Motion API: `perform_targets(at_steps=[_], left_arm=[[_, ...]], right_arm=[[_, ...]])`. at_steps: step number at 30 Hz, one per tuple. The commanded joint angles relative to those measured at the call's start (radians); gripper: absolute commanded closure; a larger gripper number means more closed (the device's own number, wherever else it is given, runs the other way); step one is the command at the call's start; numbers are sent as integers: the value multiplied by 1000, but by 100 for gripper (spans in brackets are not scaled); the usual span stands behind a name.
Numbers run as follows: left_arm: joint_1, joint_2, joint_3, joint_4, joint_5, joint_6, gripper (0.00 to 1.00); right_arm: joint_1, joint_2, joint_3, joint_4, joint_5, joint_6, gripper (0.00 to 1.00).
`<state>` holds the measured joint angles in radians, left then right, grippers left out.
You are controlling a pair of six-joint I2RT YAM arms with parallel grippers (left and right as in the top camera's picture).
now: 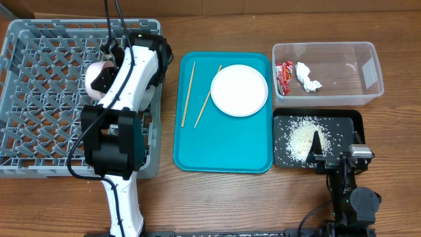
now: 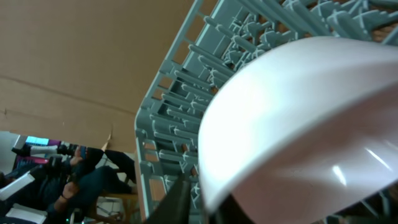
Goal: Sort waste into correct bins and load items into the dishwasher
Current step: 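Carry the pink bowl to the rack and set it beside the grey bowl, then move the left gripper to the white plate and grasp its edge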
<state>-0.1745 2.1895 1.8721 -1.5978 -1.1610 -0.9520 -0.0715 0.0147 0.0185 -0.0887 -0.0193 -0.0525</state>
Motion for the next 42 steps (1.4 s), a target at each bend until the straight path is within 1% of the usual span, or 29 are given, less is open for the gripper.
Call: perform_targets(at_steps=[1, 2, 3, 4, 5, 8, 9, 10, 16, 19, 22, 23, 24, 26, 27, 30, 31, 33, 35, 37, 38, 41, 42], left_arm=[[-33, 8, -4, 2, 14, -28, 78], [-38, 8, -4, 0, 13, -26, 74], [-43, 8, -4, -2, 11, -17, 67], [-50, 8, -4, -5, 4, -5, 59], [-56, 8, -3, -13, -6, 6, 47], [-74, 8, 16, -58, -18, -7, 32], [-79, 7, 32, -85, -15, -30, 30], [-83, 5, 51, -93, -6, -27, 27], [-101, -73, 190, -93, 81, 60, 15], [-126, -109, 287, -83, 166, 123, 14], [-166, -126, 351, -29, 299, 223, 14], [-192, -127, 366, -3, 370, 280, 8], [-207, -127, 369, 13, 418, 296, 0], [-229, -127, 369, 57, 534, 335, 0], [-239, -127, 369, 83, 595, 362, 2], [-276, -124, 368, 202, 854, 474, 6], [-292, -121, 367, 246, 937, 529, 6], [-322, -112, 365, 306, 1034, 603, 8], [-348, -96, 361, 337, 1047, 616, 10], [-365, -67, 357, 343, 1050, 601, 14], [-370, -53, 355, 340, 1049, 573, 18], [-367, 6, 354, 331, 1050, 468, 22], [-363, 25, 354, 332, 1050, 445, 25]], right_arm=[[-3, -12, -11, 8, -1, -1, 0], [-3, -12, -11, 8, -1, -1, 0], [-3, -12, -11, 8, -1, -1, 0], [-3, -12, -11, 8, -1, -1, 0], [-3, -12, -11, 8, -1, -1, 0], [-3, -12, -11, 8, -1, -1, 0], [-3, -12, -11, 8, -1, -1, 0], [-3, -12, -11, 8, -1, -1, 0], [-3, -12, -11, 8, -1, -1, 0], [-3, -12, -11, 8, -1, -1, 0], [-3, -12, -11, 8, -1, -1, 0], [-3, -12, -11, 8, -1, -1, 0], [-3, -12, -11, 8, -1, -1, 0], [-3, -12, -11, 8, -1, -1, 0], [-3, -12, -11, 8, -1, -1, 0], [-3, -12, -11, 8, -1, -1, 0], [-3, -12, -11, 8, -1, -1, 0], [-3, -12, -11, 8, -1, -1, 0], [-3, -12, -11, 8, -1, -1, 0], [-3, -12, -11, 8, -1, -1, 0], [-3, -12, -11, 8, -1, -1, 0], [-3, -12, -11, 8, -1, -1, 0], [-3, -12, -11, 8, -1, -1, 0]])
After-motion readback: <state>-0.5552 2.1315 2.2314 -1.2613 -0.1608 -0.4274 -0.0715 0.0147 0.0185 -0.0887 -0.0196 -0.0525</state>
